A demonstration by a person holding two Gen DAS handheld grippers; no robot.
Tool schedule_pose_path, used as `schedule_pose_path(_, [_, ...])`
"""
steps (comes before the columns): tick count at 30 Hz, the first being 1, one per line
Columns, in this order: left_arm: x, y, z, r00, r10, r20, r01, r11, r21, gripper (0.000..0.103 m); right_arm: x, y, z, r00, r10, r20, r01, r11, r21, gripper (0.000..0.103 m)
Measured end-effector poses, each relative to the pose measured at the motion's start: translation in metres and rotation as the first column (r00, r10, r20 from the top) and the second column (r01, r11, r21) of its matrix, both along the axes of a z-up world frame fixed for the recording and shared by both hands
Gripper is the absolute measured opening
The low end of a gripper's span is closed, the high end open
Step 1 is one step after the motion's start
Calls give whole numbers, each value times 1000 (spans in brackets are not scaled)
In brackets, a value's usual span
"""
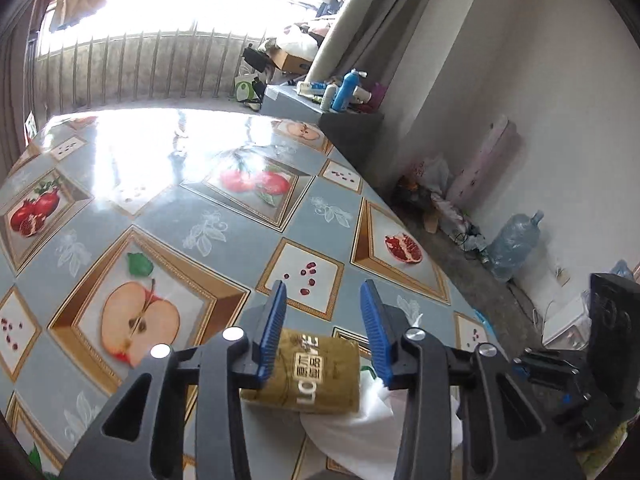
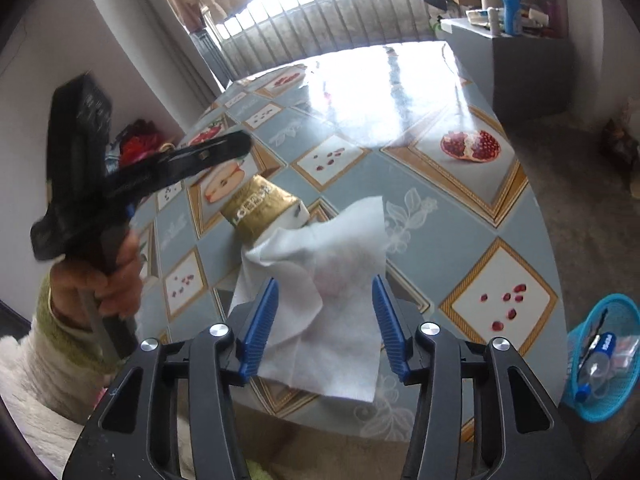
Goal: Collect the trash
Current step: 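Grasp the gold package with the left tool while the right tool grasps the white tissue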
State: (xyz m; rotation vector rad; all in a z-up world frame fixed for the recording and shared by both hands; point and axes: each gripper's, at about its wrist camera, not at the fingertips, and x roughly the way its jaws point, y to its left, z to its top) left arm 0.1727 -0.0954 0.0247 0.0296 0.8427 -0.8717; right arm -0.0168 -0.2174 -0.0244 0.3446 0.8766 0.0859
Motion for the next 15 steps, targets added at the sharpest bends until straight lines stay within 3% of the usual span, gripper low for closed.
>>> schedule_pose_path(5, [15,-13,-32,999,-15,-41,22,987,158,20,-8,19,-15,998,62,-32,-62,998,5,27])
schedule_pose_path(9, [15,3,-32,998,26,-59,-15,985,174,20,-1,21,-29,994,50,-102,-56,997,-55,12])
schedule_pose_path(15, [2,47,-38,983,99,-152,-75,985,154,20,16,3,-30,995,14,-94,-19,998,-59,6])
